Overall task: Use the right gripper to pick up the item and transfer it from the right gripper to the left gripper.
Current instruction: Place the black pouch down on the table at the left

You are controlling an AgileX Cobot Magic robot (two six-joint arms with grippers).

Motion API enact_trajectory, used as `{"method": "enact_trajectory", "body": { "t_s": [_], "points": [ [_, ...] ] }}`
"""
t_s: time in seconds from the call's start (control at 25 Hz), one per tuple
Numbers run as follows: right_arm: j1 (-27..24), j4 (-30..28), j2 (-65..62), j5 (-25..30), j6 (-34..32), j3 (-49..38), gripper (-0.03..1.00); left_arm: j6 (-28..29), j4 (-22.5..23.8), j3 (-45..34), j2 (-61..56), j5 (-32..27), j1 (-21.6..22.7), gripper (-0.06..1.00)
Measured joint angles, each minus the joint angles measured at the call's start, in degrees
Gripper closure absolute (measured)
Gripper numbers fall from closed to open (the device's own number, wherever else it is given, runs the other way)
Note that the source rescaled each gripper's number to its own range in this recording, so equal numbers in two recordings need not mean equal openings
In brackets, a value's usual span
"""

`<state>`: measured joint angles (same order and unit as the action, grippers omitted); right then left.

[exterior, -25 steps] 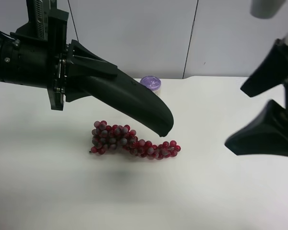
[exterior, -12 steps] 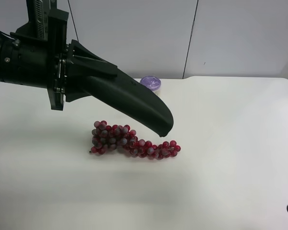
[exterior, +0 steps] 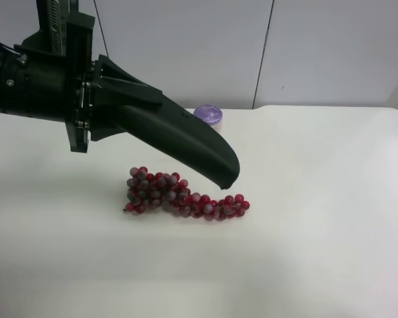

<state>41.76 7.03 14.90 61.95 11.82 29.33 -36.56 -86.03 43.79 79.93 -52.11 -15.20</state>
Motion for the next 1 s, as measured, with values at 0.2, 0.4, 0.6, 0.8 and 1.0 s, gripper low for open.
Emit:
{"method": "enact_trajectory", "body": {
  "t_s": [0.2,0.4,0.6,0.8,1.0],
  "points": [
    [0.0,0.1,0.0,0.0,-0.3,0.0,-0.03,0.0,0.0,0.0,0.0,0.0,0.0,0.94],
    [0.0,2.1,0.0,0.0,-1.5,0.0,-0.03,0.0,0.0,0.0,0.0,0.0,0.0,0.94],
    [0.0,2.8,0.0,0.0,-1.5,0.0,-0.03,0.0,0.0,0.0,0.0,0.0,0.0,0.94],
    [0.0,2.8,0.0,0.0,-1.5,0.0,-0.03,0.0,0.0,0.0,0.0,0.0,0.0,0.94],
    [-0.4,2.8,-4.9,-0.1,-1.5,0.0,-0.03,0.0,0.0,0.0,0.0,0.0,0.0,0.94]
  ]
}}
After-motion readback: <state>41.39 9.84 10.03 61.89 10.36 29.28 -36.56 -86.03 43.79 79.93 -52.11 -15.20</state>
